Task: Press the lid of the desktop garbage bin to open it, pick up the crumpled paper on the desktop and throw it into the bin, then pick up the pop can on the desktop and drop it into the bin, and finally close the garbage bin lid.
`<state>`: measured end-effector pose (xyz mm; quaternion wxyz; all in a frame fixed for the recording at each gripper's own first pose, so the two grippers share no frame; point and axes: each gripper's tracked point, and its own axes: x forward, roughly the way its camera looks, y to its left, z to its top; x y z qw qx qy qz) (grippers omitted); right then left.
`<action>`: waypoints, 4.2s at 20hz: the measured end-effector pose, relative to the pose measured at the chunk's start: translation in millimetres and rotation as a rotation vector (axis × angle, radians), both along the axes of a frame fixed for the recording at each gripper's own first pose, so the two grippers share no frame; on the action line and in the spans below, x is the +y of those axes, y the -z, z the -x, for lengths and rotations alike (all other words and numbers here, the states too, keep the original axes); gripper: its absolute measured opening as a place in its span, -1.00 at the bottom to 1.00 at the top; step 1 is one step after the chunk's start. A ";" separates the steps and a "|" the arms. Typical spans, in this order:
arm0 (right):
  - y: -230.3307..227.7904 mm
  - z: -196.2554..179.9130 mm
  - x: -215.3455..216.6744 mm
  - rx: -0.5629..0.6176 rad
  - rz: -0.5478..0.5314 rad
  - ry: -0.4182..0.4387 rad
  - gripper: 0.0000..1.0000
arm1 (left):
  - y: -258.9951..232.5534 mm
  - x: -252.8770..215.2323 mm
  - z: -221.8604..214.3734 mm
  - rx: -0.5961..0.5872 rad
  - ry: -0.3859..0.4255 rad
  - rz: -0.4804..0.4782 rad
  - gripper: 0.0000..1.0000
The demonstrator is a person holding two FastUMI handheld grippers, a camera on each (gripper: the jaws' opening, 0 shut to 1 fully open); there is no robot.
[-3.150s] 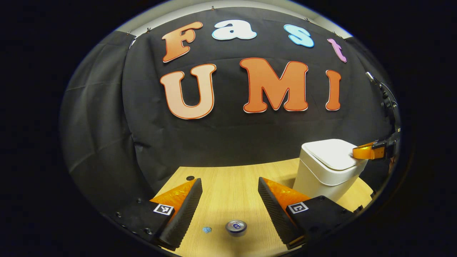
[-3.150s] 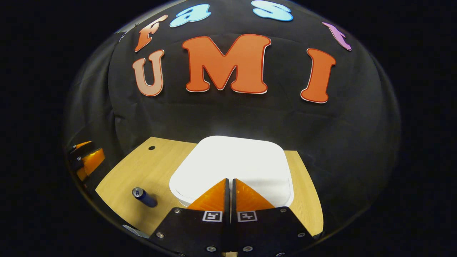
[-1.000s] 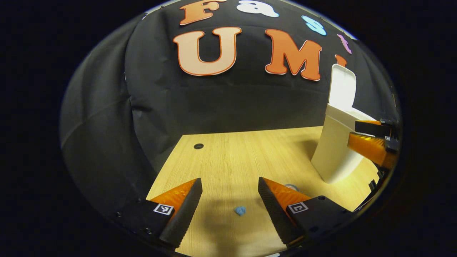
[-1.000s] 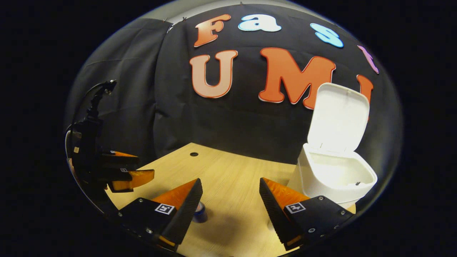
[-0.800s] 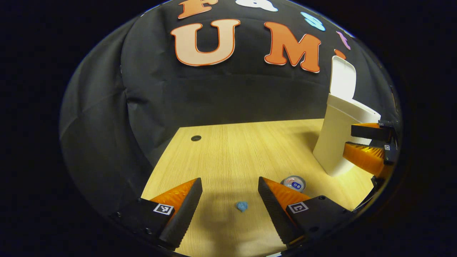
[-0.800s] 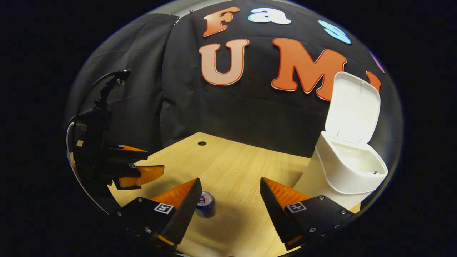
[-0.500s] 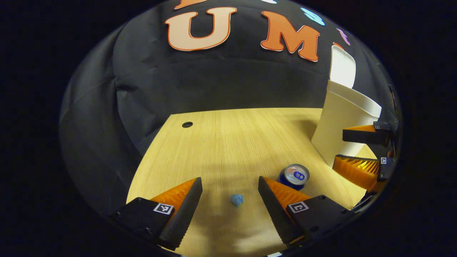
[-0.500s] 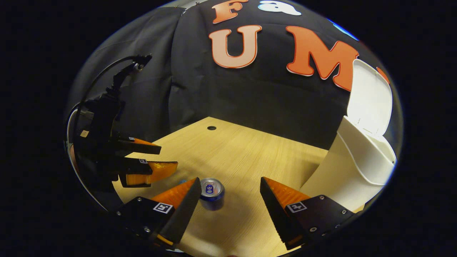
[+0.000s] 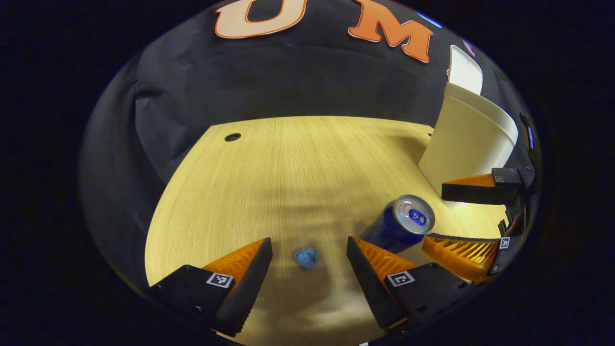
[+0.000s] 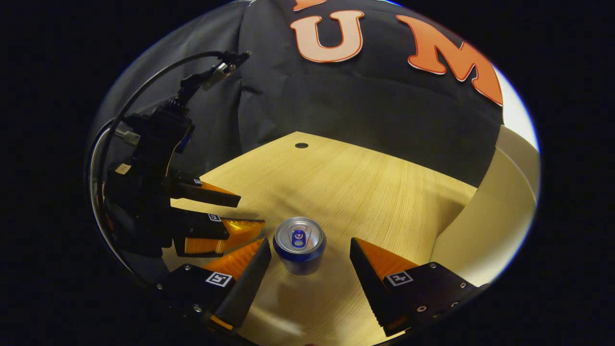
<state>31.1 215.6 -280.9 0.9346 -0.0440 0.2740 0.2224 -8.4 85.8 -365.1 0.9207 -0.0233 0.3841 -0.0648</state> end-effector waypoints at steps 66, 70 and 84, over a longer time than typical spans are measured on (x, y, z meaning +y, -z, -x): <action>-2.1 -8.7 -14.5 0.072 -0.022 0.278 0.59 | -207.6 -154.4 -95.9 -0.233 0.209 0.061 -0.70; -2.5 0.5 -23.9 0.080 -0.030 0.320 0.59 | -235.2 -187.7 -99.8 -0.279 0.269 0.083 -0.70; -4.1 3.7 -36.9 0.087 -0.061 0.456 0.59 | -316.6 -283.0 -126.3 -0.470 0.395 0.203 -0.71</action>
